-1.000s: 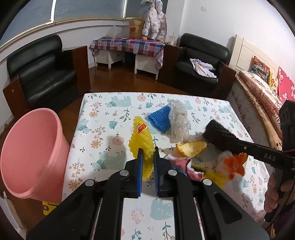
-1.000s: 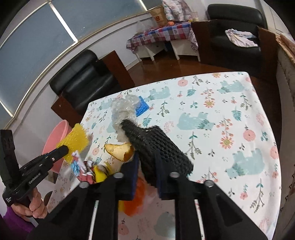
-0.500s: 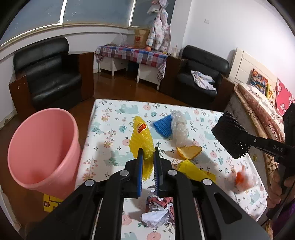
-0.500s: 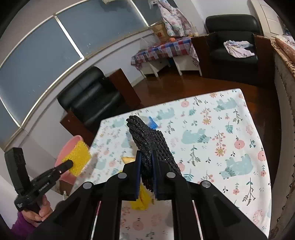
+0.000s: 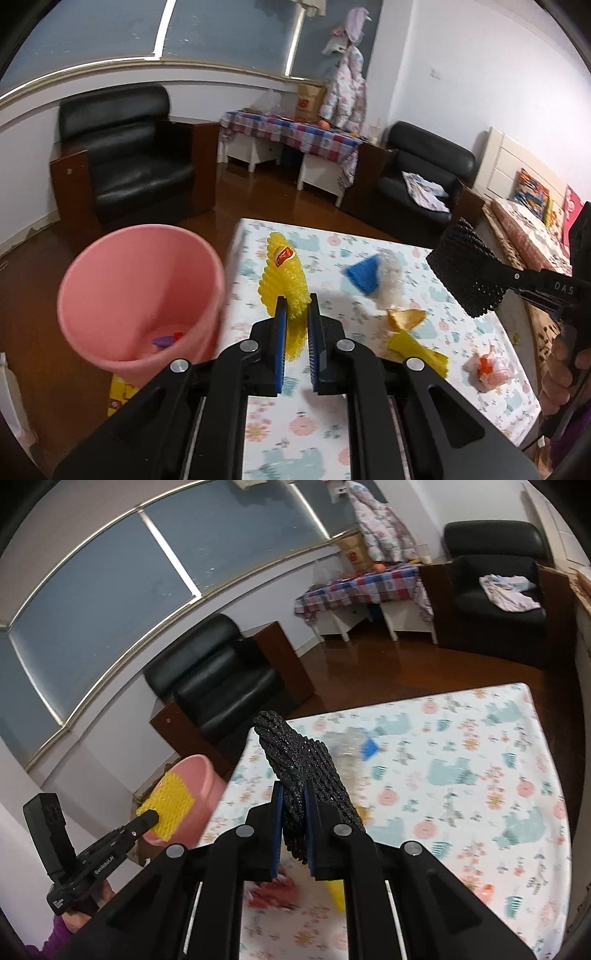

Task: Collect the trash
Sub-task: 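Carry the yellow and black mesh to the pink bin and release both, then move both grippers back to the table toward the crumpled wrappers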

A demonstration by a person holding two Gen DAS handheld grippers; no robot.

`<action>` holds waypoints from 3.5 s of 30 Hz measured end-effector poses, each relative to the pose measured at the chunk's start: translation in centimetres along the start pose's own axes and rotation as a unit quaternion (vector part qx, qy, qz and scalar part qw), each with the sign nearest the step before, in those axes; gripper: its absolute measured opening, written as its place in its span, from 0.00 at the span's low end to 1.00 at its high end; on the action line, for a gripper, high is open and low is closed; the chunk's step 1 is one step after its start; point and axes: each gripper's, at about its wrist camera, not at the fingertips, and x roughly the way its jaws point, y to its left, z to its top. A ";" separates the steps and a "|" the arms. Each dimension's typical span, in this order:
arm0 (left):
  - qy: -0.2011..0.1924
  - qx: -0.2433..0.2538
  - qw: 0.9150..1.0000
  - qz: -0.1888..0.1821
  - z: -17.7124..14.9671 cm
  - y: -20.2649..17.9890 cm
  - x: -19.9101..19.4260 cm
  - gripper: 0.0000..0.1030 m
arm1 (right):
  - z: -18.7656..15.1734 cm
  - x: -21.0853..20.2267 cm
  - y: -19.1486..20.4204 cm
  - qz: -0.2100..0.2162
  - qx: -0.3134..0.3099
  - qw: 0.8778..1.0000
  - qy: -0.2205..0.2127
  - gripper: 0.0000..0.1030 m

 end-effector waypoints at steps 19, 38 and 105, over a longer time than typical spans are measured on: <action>-0.026 -0.068 0.996 0.061 -0.7 8.7 -3.3 0.10 | -0.4 9.0 12.9 0.094 -0.072 0.991 0.060 0.10; -0.015 -0.106 0.991 0.076 -0.7 13.0 -0.6 0.10 | -2.9 20.4 18.8 0.123 -0.079 0.978 0.151 0.10; 0.038 0.005 0.999 -0.026 -4.5 -2.0 -0.2 0.41 | -8.7 -1.1 3.8 -0.035 -0.129 0.990 0.049 0.47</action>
